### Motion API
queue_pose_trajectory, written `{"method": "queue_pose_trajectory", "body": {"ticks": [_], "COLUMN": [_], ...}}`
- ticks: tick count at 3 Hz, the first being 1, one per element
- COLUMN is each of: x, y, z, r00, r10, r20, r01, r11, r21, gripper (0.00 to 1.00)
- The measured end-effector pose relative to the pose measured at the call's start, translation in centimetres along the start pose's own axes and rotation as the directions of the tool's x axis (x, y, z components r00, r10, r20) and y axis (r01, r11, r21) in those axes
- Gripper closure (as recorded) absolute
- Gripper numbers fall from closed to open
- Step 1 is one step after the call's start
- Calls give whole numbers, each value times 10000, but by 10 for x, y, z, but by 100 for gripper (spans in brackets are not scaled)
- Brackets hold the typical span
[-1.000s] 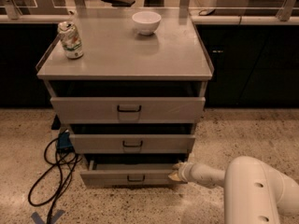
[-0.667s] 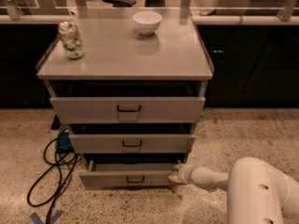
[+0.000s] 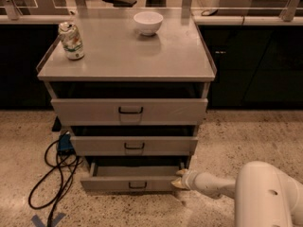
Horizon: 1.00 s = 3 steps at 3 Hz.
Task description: Open bottom drawer
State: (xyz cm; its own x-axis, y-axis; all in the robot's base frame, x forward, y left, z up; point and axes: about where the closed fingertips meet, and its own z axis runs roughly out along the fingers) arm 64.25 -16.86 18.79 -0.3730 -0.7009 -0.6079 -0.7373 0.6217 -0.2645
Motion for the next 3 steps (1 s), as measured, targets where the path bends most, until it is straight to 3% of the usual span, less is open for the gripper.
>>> {"method": "queue_pose_trajectory", "body": {"ticks": [3], "x": [7], "y": [11], "z": [-12], "r00": [9999], "r10": [95], "r20": [36], "r01": [-96], "r11": [9997], "r21": [211], "gripper": [100]}}
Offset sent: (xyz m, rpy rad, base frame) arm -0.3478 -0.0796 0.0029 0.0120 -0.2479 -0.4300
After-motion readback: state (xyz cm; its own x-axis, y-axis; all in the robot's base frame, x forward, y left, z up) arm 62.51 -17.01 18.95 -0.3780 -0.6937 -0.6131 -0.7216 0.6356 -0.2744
